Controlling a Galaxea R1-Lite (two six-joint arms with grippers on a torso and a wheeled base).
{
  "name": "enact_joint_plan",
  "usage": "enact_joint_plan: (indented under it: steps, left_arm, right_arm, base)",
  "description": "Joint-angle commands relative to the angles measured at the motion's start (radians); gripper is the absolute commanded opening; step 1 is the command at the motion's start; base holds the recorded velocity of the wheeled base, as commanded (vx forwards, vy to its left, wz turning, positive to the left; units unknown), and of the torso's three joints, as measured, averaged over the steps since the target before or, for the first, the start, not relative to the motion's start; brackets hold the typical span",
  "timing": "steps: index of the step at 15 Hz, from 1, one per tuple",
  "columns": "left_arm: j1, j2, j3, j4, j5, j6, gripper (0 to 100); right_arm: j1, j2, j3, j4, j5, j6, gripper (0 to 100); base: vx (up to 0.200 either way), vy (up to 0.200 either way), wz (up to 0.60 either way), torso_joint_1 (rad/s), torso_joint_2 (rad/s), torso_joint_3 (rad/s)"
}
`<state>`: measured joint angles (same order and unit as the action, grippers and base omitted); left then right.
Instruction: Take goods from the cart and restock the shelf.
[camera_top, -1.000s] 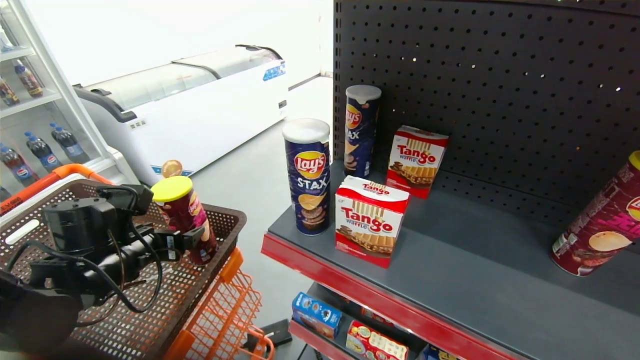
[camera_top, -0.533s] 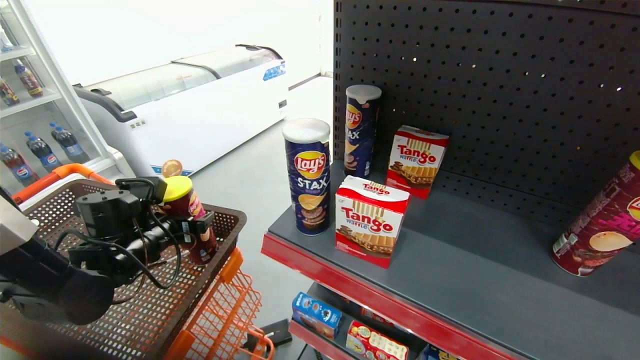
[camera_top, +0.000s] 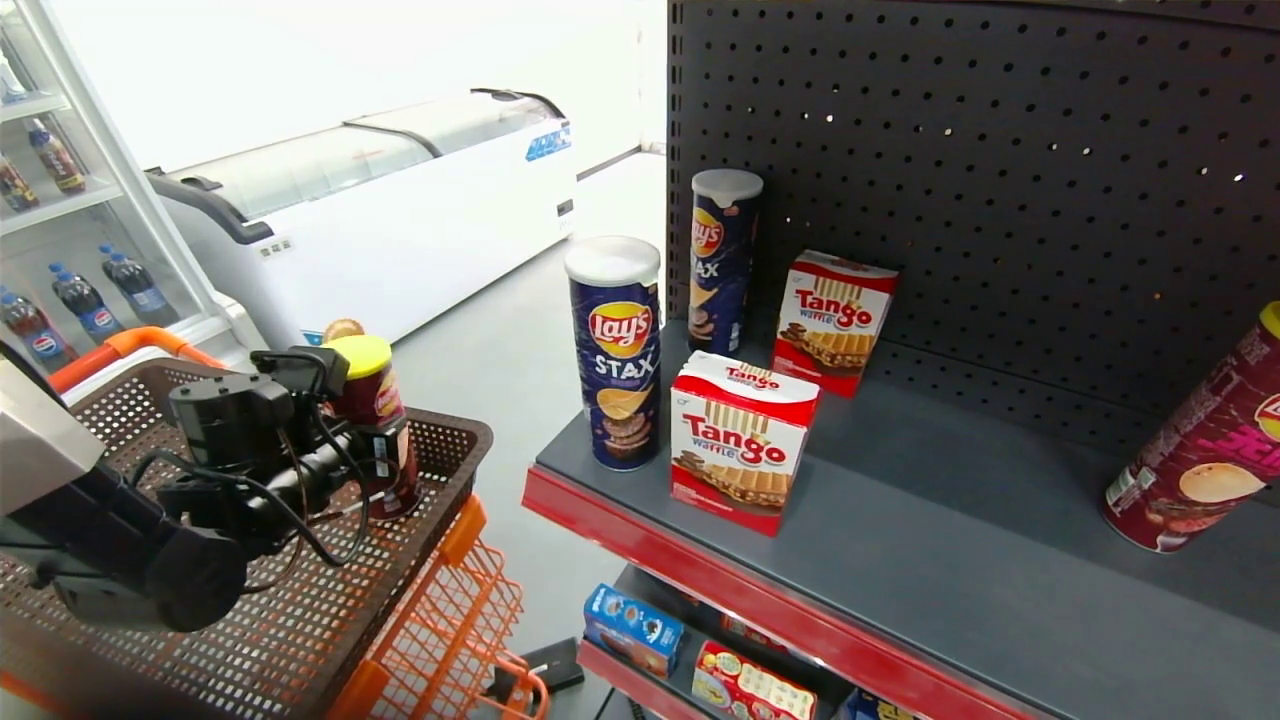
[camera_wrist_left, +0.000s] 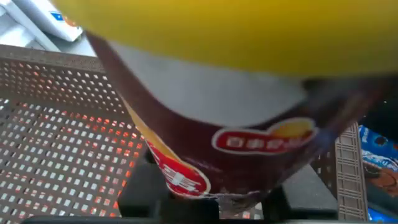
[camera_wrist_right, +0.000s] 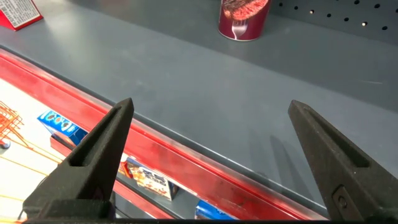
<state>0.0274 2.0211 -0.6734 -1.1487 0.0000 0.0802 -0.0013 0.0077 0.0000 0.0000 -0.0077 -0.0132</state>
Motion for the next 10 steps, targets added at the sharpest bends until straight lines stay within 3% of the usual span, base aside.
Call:
enact_joint_plan:
  steps: [1, 4, 7, 10]
  left_arm:
    - [-0.001, -0.055, 0.005, 0.007, -0.005, 0.001, 0]
    - [-0.009, -0.203, 0.043, 0.052, -0.058, -0.002, 0]
    - [-0.052, -0.335, 0.086, 0.072, -0.063, -0.008, 0]
    - [-0.104, -0.533, 0.121, 0.256, -0.055, -0.048, 0]
  right_arm:
    - [0.0, 0.002, 0.0, 0.0, 0.0, -0.001, 100]
    - [0.0, 0.002, 0.0, 0.0, 0.0, -0.001, 100]
    - [0.0, 0.002, 0.0, 0.0, 0.0, -0.001, 100]
    - [0.0, 0.002, 0.0, 0.0, 0.0, -0.001, 100]
  base:
    - [0.0, 0.0, 0.0, 0.0, 0.0, 0.0]
    - [0.0, 0.0, 0.0, 0.0, 0.0, 0.0]
    - [0.0, 0.0, 0.0, 0.0, 0.0, 0.0]
    - [0.0, 0.0, 0.0, 0.0, 0.0, 0.0]
